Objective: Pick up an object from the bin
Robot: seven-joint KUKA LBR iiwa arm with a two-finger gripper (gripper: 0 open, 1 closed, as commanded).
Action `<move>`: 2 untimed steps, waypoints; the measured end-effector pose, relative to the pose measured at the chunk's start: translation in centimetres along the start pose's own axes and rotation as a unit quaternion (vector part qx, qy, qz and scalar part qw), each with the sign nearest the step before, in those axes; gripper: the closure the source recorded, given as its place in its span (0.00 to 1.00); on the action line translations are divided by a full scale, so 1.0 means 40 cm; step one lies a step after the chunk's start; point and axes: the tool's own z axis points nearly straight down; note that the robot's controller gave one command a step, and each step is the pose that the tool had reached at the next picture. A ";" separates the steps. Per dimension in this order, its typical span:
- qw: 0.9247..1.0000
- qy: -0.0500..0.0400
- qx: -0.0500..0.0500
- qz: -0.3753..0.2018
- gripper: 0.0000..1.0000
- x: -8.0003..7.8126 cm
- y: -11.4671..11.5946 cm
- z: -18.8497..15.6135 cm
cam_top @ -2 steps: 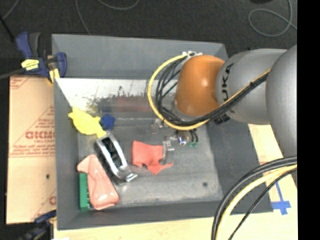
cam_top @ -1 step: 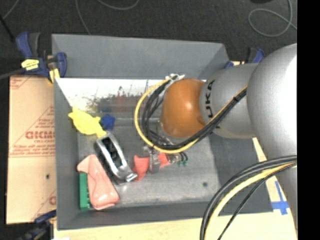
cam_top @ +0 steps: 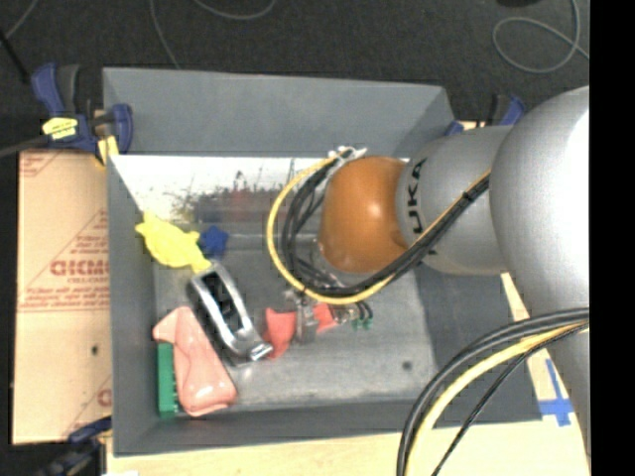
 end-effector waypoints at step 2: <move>1.000 -0.002 0.001 -0.016 1.00 -0.030 0.003 0.000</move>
Offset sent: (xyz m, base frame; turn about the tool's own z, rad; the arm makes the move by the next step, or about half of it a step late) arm 0.0135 0.0059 -0.0009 -0.0432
